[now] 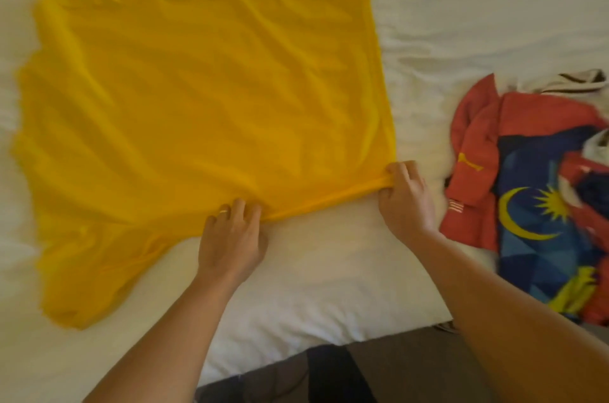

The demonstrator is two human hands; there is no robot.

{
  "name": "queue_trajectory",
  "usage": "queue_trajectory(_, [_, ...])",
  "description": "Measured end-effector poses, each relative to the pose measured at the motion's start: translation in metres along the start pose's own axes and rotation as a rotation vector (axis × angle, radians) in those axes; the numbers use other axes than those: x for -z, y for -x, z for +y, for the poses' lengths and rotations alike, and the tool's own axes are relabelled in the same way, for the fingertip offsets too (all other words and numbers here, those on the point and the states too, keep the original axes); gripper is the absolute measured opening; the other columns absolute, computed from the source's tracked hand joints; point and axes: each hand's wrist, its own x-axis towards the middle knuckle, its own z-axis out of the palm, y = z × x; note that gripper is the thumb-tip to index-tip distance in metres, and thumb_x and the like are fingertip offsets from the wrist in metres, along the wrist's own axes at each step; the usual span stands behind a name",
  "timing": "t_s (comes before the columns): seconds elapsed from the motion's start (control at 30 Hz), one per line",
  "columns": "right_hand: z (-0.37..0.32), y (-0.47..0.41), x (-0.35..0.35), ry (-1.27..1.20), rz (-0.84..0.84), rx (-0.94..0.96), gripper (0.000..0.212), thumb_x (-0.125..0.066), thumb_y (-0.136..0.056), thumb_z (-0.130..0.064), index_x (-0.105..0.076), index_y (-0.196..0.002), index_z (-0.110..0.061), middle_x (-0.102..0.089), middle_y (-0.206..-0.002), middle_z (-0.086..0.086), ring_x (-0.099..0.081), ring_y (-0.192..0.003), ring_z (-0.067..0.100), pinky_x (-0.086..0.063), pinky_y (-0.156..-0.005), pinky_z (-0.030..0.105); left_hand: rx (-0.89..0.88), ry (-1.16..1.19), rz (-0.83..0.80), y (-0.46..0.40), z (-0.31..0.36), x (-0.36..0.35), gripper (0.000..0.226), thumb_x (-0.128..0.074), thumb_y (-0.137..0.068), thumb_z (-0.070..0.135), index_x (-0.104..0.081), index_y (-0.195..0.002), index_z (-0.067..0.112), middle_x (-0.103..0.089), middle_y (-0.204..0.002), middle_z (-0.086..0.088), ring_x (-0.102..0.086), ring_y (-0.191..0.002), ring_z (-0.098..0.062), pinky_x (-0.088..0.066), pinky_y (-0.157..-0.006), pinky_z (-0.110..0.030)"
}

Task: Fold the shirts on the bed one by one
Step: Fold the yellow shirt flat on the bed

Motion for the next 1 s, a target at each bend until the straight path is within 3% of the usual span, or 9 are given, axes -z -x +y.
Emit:
queue_trajectory(0.17, [0.018, 0.006, 0.018, 0.007, 0.083, 0.082, 0.021, -0.051, -0.076, -0.001, -0.064, -0.093, -0.001, -0.055, -0.097, 0.017, -0.054, -0.088, 0.039, -0.047, -0.065, 0.042, -0.021, 0.027, 0.024, -0.011, 0.005, -0.004, 0.034, -0.084, -0.064, 0.006, -0.062, -0.090, 0.010, -0.056, -0.081, -0.016, -0.059, -0.064, -0.039, -0.041, -0.045, -0.037])
queue_trajectory(0.33, [0.051, 0.028, 0.017, 0.204, -0.152, 0.040, 0.012, -0.064, -0.077, 0.007, -0.063, -0.082, -0.003, -0.050, -0.090, 0.013, -0.053, -0.085, 0.040, -0.038, -0.055, 0.036, -0.119, 0.043, 0.126, -0.005, 0.003, -0.015, 0.021, -0.060, -0.075, 0.008, -0.061, -0.096, 0.011, -0.054, -0.080, -0.015, -0.060, -0.061, -0.037, -0.045, -0.043, -0.037])
queue_trajectory(0.47, [0.041, 0.027, 0.015, 0.255, -0.218, -0.110, 0.012, -0.063, -0.081, -0.003, -0.067, -0.091, -0.007, -0.050, -0.099, 0.013, -0.051, -0.098, 0.040, -0.039, -0.061, 0.035, -0.077, 0.238, -0.007, 0.000, -0.004, -0.009, 0.034, -0.075, -0.078, 0.015, -0.065, -0.110, 0.012, -0.061, -0.097, -0.013, -0.063, -0.084, -0.039, -0.053, -0.058, -0.044])
queue_trajectory(0.57, [0.004, 0.032, 0.015, 0.120, -0.099, -0.481, 0.015, -0.057, -0.083, -0.010, -0.063, -0.097, -0.011, -0.050, -0.112, 0.013, -0.048, -0.110, 0.038, -0.043, -0.081, 0.039, 0.119, 0.526, 0.132, 0.008, -0.018, 0.000, 0.032, -0.060, -0.084, 0.029, -0.068, -0.110, 0.011, -0.064, -0.104, -0.013, -0.063, -0.094, -0.039, -0.054, -0.069, -0.044])
queue_trajectory(0.63, [-0.033, 0.044, 0.006, -0.021, -0.008, -0.684, 0.008, -0.052, -0.084, -0.009, -0.058, -0.090, -0.011, -0.050, -0.108, 0.014, -0.051, -0.103, 0.039, -0.040, -0.080, 0.039, 0.237, 0.617, 0.281, 0.019, -0.040, 0.005, 0.041, -0.049, -0.081, 0.037, -0.070, -0.104, 0.010, -0.066, -0.101, -0.014, -0.063, -0.091, -0.040, -0.053, -0.069, -0.045])
queue_trajectory(0.77, [-0.128, 0.083, -0.033, -0.206, -0.103, -0.686, 0.012, -0.052, -0.092, -0.012, -0.055, -0.081, -0.007, -0.055, -0.088, 0.009, -0.049, -0.081, 0.032, -0.030, -0.065, 0.035, 0.584, 0.551, 0.442, 0.057, -0.114, 0.001, 0.045, -0.051, -0.080, 0.039, -0.070, -0.110, 0.010, -0.066, -0.107, -0.020, -0.061, -0.096, -0.045, -0.048, -0.076, -0.051])
queue_trajectory(0.83, [-0.181, 0.106, -0.058, -0.345, -0.246, -0.616, 0.013, -0.055, -0.093, -0.014, -0.058, -0.082, -0.007, -0.055, -0.074, 0.004, -0.050, -0.073, 0.028, -0.029, -0.057, 0.038, 0.843, 0.525, 0.397, 0.074, -0.155, -0.003, 0.048, -0.057, -0.085, 0.040, -0.063, -0.125, 0.013, -0.060, -0.124, -0.023, -0.054, -0.111, -0.047, -0.042, -0.088, -0.053])
queue_trajectory(0.9, [-0.237, 0.127, -0.086, -0.540, -0.367, -0.585, 0.015, -0.060, -0.093, -0.024, -0.062, -0.089, -0.010, -0.059, -0.074, 0.003, -0.055, -0.071, 0.024, -0.040, -0.058, 0.036, 1.060, 0.554, 0.268, 0.087, -0.192, -0.007, 0.056, -0.059, -0.092, 0.045, -0.050, -0.139, 0.016, -0.049, -0.139, -0.022, -0.045, -0.125, -0.047, -0.037, -0.099, -0.056])
queue_trajectory(1.0, [-0.305, 0.148, -0.129, -0.771, -0.471, -0.735, 0.043, -0.063, -0.079, -0.058, -0.065, -0.094, -0.018, -0.070, -0.087, 0.008, -0.066, -0.081, 0.028, -0.054, -0.073, 0.044, 1.142, 0.703, 0.081, 0.100, -0.230, -0.016, 0.062, -0.058, -0.094, 0.052, -0.046, -0.144, 0.017, -0.046, -0.142, -0.021, -0.044, -0.128, -0.047, -0.039, -0.103, -0.058])
